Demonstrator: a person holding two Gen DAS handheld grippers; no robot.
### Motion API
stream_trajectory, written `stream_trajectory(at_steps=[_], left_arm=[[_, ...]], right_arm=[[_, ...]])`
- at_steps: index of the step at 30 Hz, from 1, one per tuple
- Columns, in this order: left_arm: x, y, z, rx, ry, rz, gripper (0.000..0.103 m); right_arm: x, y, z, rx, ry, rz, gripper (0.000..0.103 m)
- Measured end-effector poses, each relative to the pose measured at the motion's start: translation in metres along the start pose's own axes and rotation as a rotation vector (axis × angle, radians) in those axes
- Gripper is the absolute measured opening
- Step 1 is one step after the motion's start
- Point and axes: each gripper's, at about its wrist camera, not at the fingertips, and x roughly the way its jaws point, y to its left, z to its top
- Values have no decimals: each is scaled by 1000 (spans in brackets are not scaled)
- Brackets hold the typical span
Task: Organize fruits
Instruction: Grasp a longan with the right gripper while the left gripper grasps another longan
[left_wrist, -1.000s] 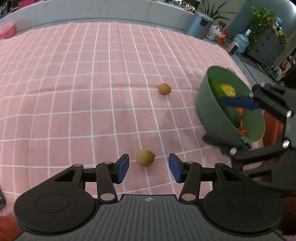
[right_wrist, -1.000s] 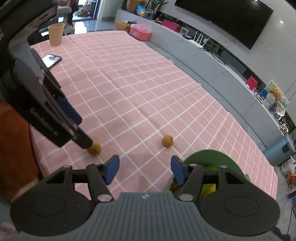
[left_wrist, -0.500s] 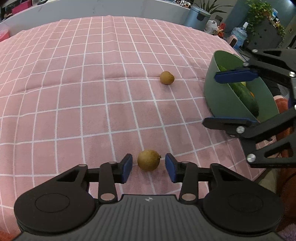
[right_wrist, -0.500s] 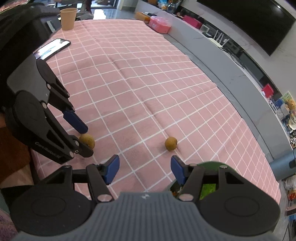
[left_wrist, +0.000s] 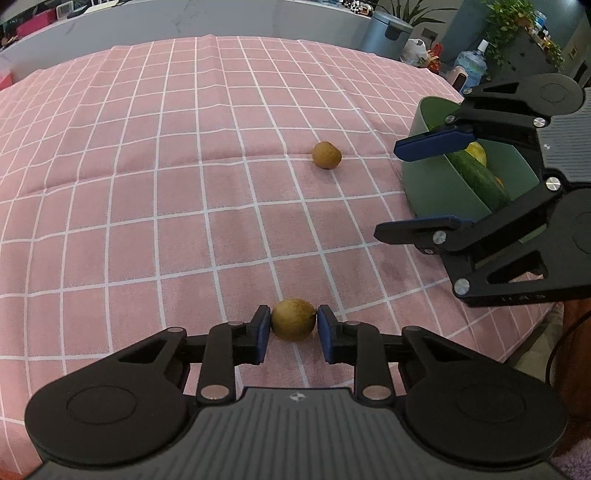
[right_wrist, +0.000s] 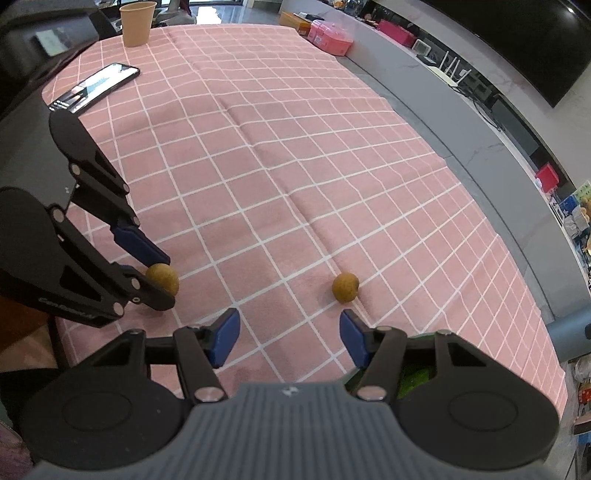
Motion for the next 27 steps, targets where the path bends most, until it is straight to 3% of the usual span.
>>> stream_trajectory(at_steps=[17,20,27], left_arm=[[-9,26,35,-85,-106,57,30],[-7,30,34,-97,-112,61,30],[-4,40,33,-117,-123,56,30]], right_arm=[[51,-44,35,26,134,52,36],[62,-51,38,35,158,48,27],[82,-59,42,64,202,49,27]])
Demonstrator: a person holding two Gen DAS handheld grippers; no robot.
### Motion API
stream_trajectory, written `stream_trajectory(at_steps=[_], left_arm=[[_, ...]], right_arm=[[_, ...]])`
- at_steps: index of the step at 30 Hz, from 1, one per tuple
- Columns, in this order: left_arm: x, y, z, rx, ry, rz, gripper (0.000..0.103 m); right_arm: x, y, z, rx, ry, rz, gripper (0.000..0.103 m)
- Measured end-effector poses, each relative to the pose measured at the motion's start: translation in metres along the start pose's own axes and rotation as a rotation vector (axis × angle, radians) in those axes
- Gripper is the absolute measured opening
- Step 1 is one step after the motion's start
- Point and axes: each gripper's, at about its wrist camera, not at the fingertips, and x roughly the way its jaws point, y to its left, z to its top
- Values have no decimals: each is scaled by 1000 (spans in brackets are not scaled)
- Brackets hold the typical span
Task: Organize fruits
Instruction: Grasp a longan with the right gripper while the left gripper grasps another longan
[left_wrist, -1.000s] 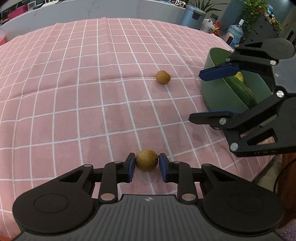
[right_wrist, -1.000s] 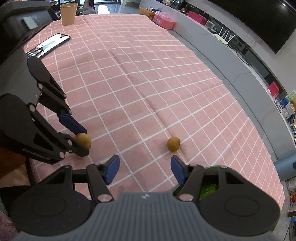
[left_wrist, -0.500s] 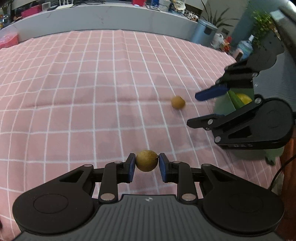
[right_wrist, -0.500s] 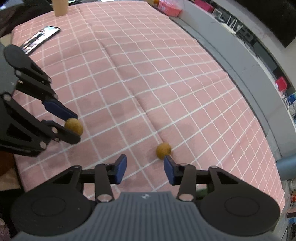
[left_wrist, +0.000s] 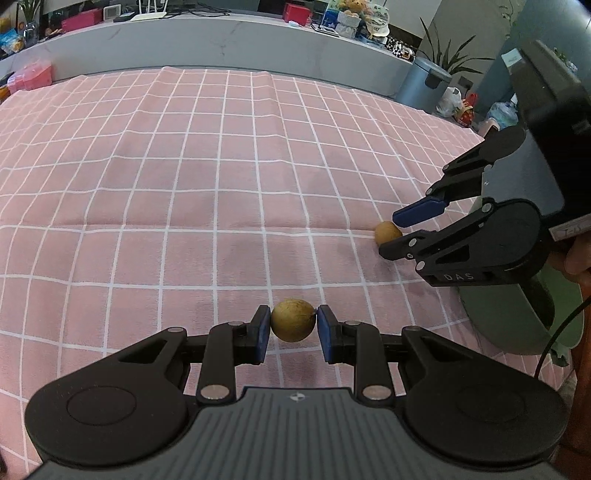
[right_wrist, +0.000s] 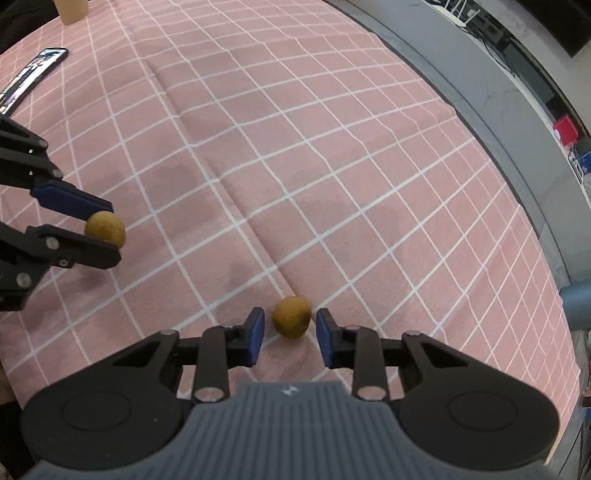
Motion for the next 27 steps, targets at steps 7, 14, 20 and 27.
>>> stream_trajectory(at_steps=[7,14,20,27], left_arm=[[3,1,-3,16,36,13,30],[5,-3,-6,53,47,28,31],[4,-5,-8,79,34,33,31],[7,-14,-13,147,2,70,31]], right_arm=[[6,1,1,7,12,-11,20],[7,1,2,8,13,-25,19],[8,11,2,-29,8,-67,19],[-7,19,-2,1,-32,-92,19]])
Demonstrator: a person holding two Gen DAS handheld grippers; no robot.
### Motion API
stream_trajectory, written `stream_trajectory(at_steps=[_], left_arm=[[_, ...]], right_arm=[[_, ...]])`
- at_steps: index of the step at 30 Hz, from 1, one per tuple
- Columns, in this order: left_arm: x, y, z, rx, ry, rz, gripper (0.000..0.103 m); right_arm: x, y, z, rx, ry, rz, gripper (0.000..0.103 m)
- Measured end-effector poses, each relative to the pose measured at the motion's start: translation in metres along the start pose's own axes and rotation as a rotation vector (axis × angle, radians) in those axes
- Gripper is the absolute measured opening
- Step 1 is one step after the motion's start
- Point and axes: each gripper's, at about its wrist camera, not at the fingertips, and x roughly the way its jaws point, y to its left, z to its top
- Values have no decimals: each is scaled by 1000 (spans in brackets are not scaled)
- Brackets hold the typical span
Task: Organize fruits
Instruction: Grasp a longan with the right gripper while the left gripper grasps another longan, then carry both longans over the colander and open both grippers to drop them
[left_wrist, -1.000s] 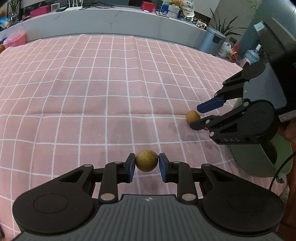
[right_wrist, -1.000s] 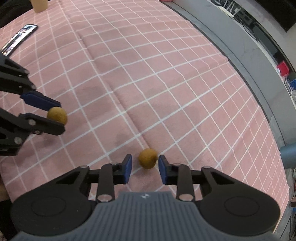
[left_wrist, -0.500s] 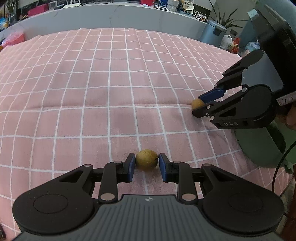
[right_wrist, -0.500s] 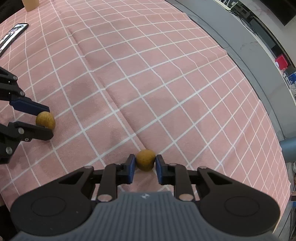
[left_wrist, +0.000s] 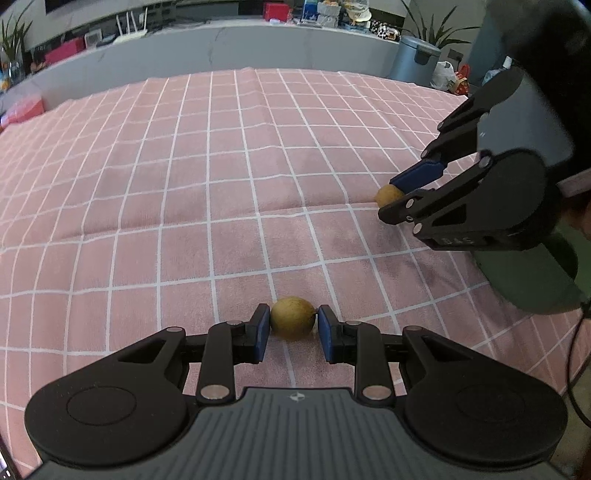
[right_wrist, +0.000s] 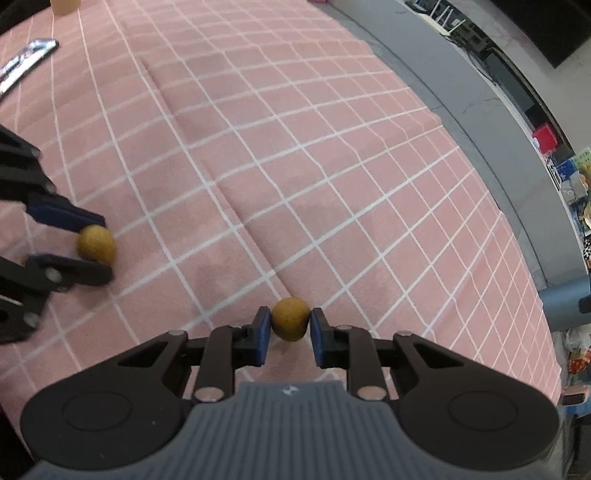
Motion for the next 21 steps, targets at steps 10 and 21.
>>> stream_trajectory(at_steps=[10,21], left_arm=[[-29,0,3,-67,-71,12,31],[-83,-19,8,-92,-152,-51,31]], right_arm=[[-55,24,-19,58,-112,-20,18],[-126,42,-76,269,-298,-16,18]])
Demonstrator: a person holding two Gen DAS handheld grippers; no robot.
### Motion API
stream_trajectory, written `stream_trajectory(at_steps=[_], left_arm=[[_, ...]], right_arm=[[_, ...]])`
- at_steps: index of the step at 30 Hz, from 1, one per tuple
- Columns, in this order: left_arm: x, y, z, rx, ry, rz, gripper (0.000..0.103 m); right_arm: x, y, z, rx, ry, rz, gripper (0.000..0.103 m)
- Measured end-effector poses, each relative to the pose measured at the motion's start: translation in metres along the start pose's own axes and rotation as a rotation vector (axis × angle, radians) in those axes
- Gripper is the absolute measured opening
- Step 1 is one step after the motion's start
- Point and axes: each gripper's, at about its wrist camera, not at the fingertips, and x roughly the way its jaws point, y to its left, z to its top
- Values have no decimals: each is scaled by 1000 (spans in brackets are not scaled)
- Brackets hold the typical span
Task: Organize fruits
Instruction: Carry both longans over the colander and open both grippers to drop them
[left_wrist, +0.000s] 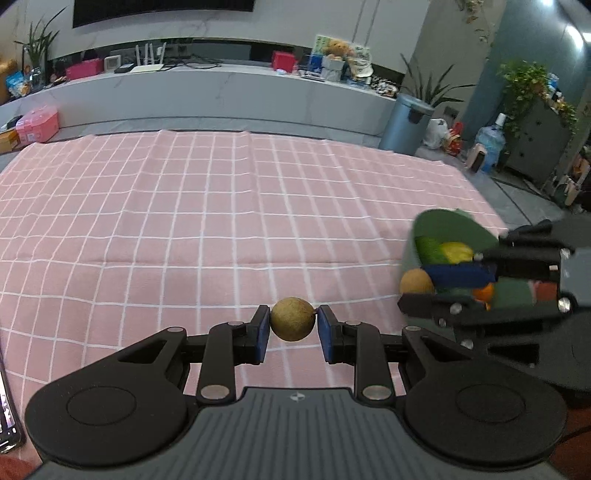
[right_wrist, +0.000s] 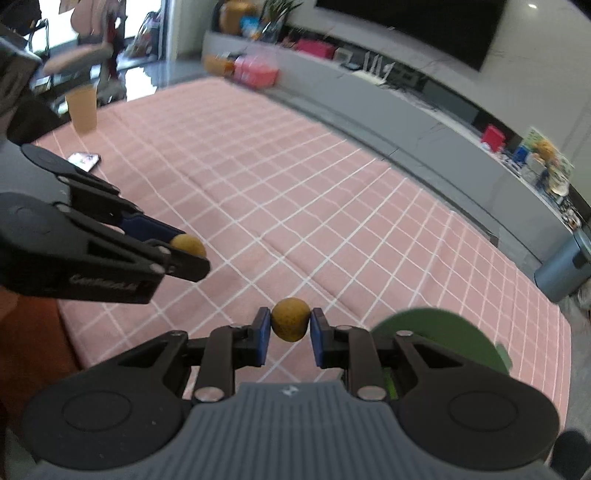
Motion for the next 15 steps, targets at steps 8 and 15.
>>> stream_trajectory(at_steps=[8,15], left_arm=[[-6,-34,0,50,-7,-56,31],[-2,-67,-1,66,12,-157,31]], right_arm=[[-50,4,-44,148,-93,-23,18],[-73,-5,-75,229,-146,-93,18]])
